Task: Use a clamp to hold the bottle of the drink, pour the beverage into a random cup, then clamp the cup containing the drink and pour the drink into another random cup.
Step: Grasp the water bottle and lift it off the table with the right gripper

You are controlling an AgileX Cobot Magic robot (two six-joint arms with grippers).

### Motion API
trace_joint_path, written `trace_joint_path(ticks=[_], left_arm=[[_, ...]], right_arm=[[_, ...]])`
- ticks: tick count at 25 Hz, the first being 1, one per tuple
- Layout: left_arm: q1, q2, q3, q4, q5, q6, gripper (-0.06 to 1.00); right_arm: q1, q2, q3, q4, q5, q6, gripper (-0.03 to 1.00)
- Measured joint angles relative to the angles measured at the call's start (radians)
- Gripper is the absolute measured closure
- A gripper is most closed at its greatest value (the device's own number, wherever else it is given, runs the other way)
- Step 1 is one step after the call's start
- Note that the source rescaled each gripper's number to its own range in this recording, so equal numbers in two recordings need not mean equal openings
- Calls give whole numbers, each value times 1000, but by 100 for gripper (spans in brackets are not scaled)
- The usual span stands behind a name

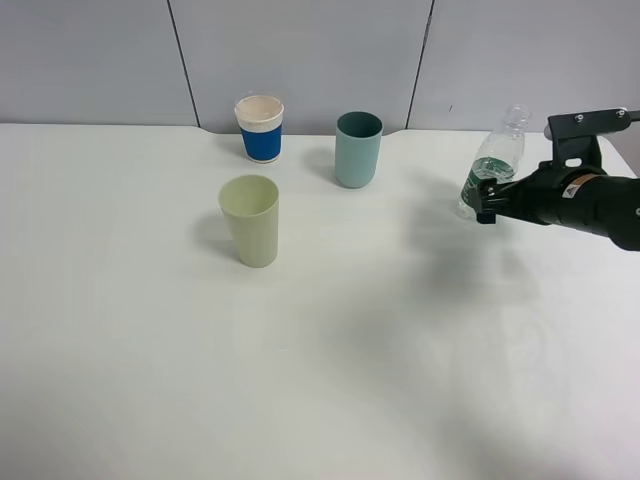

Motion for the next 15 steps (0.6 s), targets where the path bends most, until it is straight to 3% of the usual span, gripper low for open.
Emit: trace_joint_path(ticks=[5, 10, 15], left_arm=[[0, 0, 0, 0, 0, 0, -6], [0, 0, 0, 0, 0, 0, -6], [0, 0, 0, 0, 0, 0, -6]], right_arm=[[0, 71, -1, 3, -125, -14, -3], [0, 141, -1, 73, -244, -14, -3], [0, 201, -11, 85, -291, -14, -3]])
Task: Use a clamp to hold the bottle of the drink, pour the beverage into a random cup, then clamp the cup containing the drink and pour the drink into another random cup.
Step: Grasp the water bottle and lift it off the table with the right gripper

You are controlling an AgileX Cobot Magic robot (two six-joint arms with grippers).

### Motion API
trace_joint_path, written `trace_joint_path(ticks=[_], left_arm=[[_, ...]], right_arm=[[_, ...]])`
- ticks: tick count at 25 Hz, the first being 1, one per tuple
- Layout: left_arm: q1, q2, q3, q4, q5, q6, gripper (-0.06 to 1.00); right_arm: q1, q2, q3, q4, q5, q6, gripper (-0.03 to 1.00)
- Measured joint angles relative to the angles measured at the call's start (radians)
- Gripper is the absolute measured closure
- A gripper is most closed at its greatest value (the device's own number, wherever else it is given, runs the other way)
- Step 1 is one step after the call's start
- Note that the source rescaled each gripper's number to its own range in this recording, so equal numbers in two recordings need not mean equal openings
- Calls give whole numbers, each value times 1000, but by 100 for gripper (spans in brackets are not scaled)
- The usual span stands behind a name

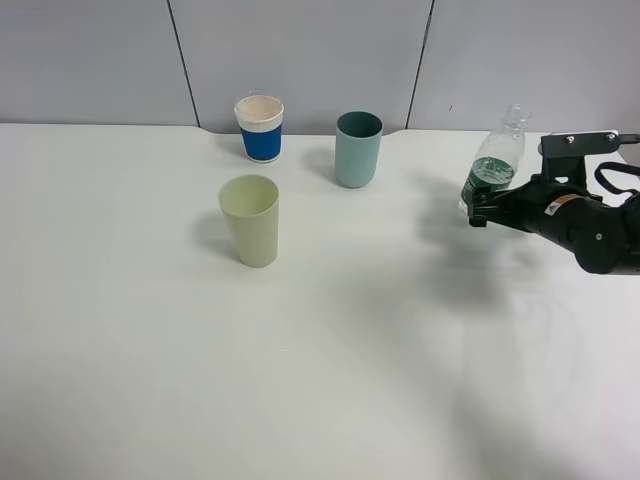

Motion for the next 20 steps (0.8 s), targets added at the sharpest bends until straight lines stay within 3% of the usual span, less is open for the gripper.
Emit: trace_joint_path(ticks=[9, 20], left_arm=[[0, 0, 0, 0, 0, 0, -6], [0, 0, 0, 0, 0, 0, -6]], right_arm=[[0, 62, -101, -69, 5, 0, -3], [0, 62, -102, -88, -84, -24, -3]])
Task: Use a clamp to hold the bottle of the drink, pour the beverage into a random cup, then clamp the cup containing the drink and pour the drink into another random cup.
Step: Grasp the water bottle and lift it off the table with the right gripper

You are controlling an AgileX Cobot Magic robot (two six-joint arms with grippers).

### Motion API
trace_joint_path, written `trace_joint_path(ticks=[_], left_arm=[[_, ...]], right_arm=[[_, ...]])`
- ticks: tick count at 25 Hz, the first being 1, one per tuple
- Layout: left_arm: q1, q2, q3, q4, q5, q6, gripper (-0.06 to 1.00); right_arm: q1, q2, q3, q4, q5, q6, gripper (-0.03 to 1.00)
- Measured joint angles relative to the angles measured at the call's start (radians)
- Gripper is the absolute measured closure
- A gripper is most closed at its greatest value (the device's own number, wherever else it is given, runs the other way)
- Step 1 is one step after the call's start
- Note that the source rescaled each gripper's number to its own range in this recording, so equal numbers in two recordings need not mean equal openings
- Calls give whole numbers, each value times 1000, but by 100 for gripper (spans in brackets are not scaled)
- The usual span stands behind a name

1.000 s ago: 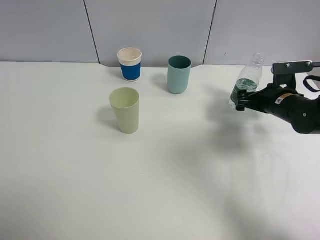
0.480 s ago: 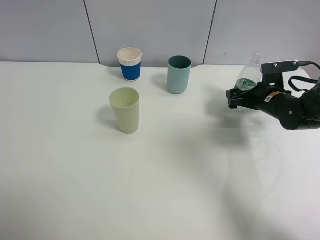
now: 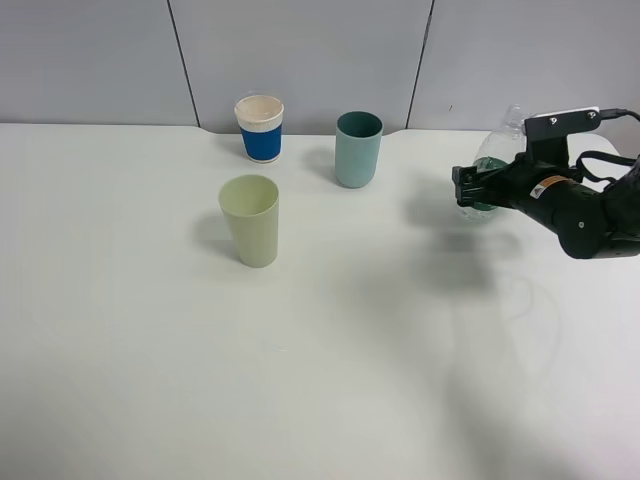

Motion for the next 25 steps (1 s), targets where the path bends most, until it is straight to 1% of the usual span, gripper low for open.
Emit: trace_joint_path(ticks=[1, 2, 3, 4, 6, 7, 8, 9, 14, 17, 20, 25], left_arm=[[0, 0, 0, 0, 0, 0, -6], [0, 0, 0, 0, 0, 0, -6], [0, 0, 0, 0, 0, 0, -6], [0, 0, 0, 0, 0, 0, -6], [0, 0, 0, 0, 0, 0, -6], [0, 0, 0, 0, 0, 0, -6], [0, 0, 0, 0, 0, 0, -6], [0, 0, 0, 0, 0, 0, -6], [0, 0, 0, 0, 0, 0, -6], [0, 0, 0, 0, 0, 0, -6], [0, 0, 0, 0, 0, 0, -6], [0, 0, 0, 0, 0, 0, -6]], right_arm=[[0, 0, 0, -1, -7, -2, -2], [0, 0, 0, -2, -8, -2, 2], [0, 0, 0, -2, -8, -2, 12], [0, 0, 0, -2, -8, -2, 26], [0, 0, 0, -2, -5, 4, 66], [0, 0, 0, -3, -1, 14, 91], [0, 0, 0, -2, 4, 29, 97], [0, 0, 0, -2, 7, 42, 95], [0, -1, -1, -7, 25, 55, 95], [0, -8, -3, -49, 40, 55, 95], [4, -34, -6, -76, 91, 55, 95], [22, -99, -5, -105, 213, 58, 95]])
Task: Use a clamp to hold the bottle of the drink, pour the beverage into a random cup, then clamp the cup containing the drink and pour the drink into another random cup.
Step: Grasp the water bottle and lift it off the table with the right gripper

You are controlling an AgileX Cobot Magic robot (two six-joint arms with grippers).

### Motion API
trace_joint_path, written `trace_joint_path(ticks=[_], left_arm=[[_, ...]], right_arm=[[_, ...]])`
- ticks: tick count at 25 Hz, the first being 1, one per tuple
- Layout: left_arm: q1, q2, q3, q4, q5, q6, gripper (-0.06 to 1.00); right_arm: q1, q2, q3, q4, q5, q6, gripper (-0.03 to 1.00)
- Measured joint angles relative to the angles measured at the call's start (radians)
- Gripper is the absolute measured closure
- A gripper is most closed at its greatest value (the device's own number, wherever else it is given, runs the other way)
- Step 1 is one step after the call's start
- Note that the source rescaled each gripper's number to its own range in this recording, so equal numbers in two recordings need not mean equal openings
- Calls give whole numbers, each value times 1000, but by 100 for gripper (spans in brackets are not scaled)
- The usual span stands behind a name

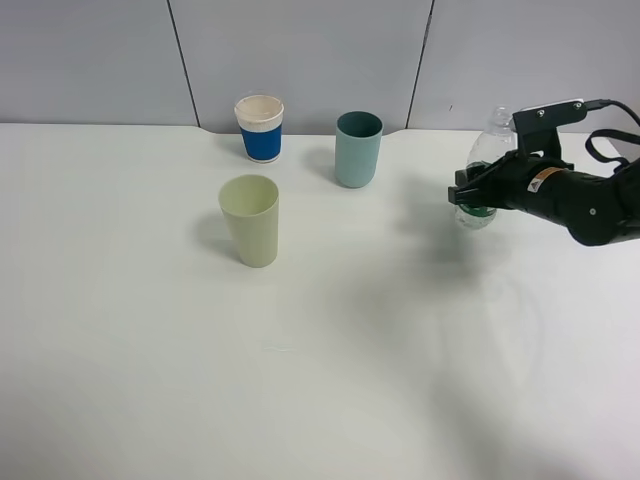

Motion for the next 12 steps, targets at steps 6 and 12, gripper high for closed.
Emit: trace_joint_path(ticks=[6, 12], left_arm=[[0, 0, 0, 0, 0, 0, -6], [0, 0, 0, 0, 0, 0, -6]], right_arm=[[51, -91, 1, -4, 93, 2, 95], [150, -179, 2, -5, 116, 3, 95]])
